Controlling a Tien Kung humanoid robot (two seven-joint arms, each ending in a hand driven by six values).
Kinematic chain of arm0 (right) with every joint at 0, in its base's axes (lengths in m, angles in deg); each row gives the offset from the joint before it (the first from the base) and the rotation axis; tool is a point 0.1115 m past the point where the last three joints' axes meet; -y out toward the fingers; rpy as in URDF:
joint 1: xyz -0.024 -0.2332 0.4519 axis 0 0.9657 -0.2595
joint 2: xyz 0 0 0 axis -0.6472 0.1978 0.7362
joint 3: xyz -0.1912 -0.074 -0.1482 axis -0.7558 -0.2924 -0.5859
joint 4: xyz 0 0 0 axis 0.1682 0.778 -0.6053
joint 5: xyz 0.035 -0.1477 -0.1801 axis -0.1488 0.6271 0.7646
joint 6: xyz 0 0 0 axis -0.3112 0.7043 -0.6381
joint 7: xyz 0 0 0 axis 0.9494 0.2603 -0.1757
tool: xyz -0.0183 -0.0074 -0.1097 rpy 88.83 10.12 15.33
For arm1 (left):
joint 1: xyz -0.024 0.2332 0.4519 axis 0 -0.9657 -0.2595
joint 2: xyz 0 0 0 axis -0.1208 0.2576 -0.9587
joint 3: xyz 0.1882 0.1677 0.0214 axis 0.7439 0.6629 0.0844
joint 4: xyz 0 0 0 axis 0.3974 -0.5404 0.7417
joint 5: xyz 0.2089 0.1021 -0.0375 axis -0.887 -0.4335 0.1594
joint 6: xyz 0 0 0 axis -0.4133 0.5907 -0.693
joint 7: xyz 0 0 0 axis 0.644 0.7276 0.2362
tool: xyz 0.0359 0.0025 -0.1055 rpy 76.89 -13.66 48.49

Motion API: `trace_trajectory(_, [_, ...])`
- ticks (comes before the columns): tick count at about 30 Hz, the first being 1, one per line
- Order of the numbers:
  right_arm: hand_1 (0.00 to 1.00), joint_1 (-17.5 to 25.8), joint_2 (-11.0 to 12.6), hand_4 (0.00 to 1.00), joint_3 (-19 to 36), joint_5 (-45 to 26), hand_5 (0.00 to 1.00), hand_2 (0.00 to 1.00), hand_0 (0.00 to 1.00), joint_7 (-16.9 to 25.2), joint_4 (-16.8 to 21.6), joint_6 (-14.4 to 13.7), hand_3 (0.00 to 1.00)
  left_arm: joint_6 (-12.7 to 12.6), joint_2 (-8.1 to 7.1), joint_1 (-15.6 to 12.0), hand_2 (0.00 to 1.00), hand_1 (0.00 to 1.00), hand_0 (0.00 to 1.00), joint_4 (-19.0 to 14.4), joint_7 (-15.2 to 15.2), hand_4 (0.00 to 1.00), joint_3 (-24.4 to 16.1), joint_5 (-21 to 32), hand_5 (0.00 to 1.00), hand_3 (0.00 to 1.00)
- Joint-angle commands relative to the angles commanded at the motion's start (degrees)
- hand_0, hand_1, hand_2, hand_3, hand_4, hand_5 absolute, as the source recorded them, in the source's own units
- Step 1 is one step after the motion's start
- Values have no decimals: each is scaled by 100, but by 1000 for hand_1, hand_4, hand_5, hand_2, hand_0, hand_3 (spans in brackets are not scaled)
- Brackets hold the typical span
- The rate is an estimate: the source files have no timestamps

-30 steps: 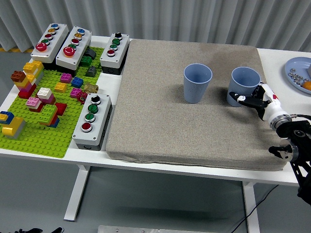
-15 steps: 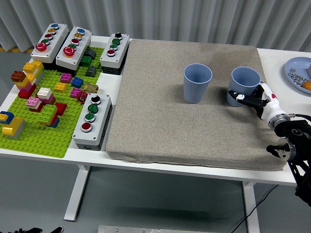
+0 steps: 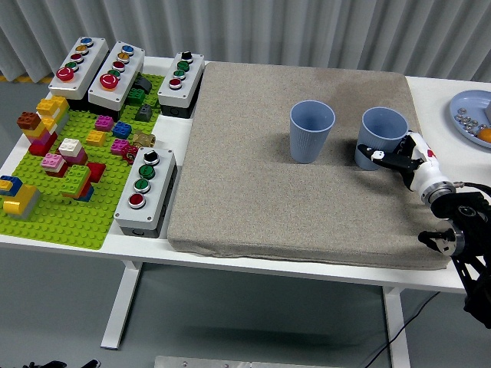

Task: Pick cup pour cup place

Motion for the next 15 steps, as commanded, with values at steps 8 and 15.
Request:
trace_trajectory(8, [657,-12,16,692,-4,-9,2,557,802,-15,52,-1,665,0,1,6,812,752,767,0,-2,499,-11,1,970,650])
trace_trajectory(15, [665,-99,162,693,-109,395,2,562,799,-52,213,-74,667,-1,-13,21,812,752,768,0,-4,499,-52,-19,969,650])
